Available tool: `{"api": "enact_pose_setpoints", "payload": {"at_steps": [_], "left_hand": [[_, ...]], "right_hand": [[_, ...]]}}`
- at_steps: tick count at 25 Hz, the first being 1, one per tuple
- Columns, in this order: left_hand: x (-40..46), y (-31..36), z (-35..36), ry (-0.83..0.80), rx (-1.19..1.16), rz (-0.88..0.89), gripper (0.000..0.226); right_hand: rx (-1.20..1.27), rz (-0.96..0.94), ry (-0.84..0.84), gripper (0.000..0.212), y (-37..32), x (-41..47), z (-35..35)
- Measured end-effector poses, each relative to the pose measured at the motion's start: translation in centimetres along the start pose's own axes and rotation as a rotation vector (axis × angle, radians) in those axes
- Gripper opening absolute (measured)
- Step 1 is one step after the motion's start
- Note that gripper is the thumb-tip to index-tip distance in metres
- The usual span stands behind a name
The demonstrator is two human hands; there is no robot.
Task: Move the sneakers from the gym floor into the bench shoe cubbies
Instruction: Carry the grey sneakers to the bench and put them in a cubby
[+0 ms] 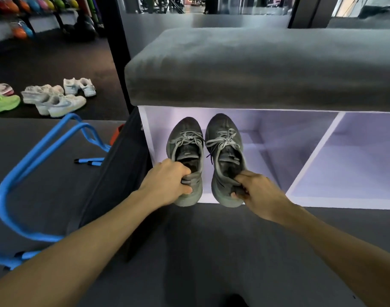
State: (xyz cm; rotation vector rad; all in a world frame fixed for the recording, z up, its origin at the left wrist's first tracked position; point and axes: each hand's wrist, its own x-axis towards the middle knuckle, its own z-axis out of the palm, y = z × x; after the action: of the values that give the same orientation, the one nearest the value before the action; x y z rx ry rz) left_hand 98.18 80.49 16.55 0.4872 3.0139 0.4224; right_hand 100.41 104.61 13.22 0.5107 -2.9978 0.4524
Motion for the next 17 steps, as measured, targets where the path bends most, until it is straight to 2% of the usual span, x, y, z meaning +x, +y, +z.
{"api": "enact_pose_setpoints", "payload": {"at_steps": [5, 13, 17], "left_hand": [[8.0, -1.6, 1.9, 0.065, 0.013, -0.029, 0.017], [16.7, -5.1, 8.2, 0.013, 0.037, -0.147, 0.020], [18.8, -6.0, 10.3, -0.021, 0.041, -0.170, 0.018]], "right_hand": [[0.031, 0.015, -0.003, 0.011, 3.6, 7.1, 3.0], [0.069, 0.057, -0.096, 0.011, 8.6, 15.1, 9.4], [0.078, 0.103, -0.166, 0.018, 9.6, 16.5, 11.5]]}}
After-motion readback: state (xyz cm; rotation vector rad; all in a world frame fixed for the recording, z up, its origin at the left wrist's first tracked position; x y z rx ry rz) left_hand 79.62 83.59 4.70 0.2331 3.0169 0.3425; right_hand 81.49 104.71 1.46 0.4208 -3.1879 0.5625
